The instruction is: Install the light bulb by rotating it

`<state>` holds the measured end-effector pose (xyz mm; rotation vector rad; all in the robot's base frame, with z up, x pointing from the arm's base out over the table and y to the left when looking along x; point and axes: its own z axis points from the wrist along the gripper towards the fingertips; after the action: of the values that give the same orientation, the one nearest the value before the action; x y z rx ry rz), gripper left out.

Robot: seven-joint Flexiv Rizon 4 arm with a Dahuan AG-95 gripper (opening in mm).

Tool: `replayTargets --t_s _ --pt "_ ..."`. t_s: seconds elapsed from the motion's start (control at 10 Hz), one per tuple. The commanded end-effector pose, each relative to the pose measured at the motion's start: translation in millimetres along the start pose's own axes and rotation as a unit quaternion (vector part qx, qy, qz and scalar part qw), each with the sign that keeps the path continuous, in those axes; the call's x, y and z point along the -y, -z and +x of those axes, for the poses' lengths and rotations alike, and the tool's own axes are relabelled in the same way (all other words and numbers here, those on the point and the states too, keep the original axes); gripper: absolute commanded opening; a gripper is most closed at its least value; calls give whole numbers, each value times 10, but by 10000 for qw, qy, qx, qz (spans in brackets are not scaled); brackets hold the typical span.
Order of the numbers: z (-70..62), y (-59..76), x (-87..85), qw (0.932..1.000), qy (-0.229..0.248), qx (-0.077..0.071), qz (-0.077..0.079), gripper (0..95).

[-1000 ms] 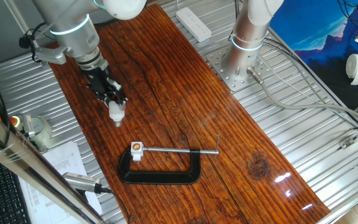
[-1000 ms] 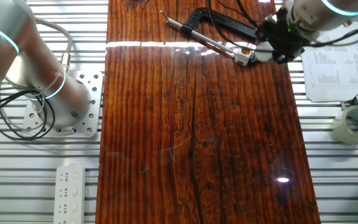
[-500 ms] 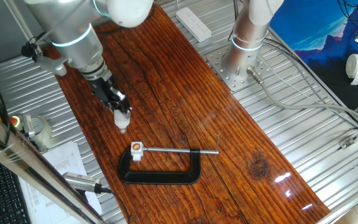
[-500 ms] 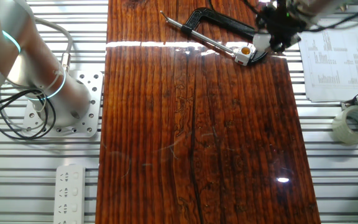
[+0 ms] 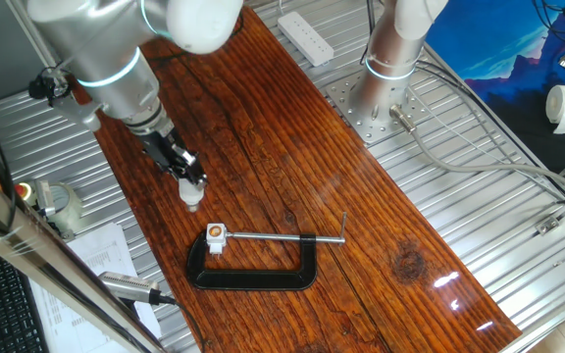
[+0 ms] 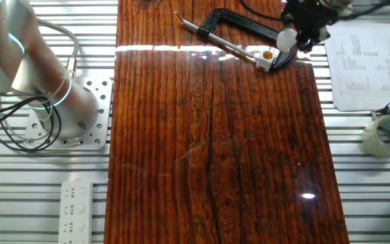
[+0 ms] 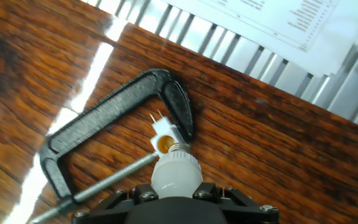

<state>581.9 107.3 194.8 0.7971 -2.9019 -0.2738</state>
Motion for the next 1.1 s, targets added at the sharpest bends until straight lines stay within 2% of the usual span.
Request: replayTargets --t_s 0.1,0.4,0.8,1.1 --pt "3 1 11 9970 70 -566 525 0" --pt "-7 -3 -28 9967 -72 -659 461 0" --pt "-81 -105 -354 9962 -396 -635 455 0" --pt "-103 -174 -475 9950 -614 -651 451 0"
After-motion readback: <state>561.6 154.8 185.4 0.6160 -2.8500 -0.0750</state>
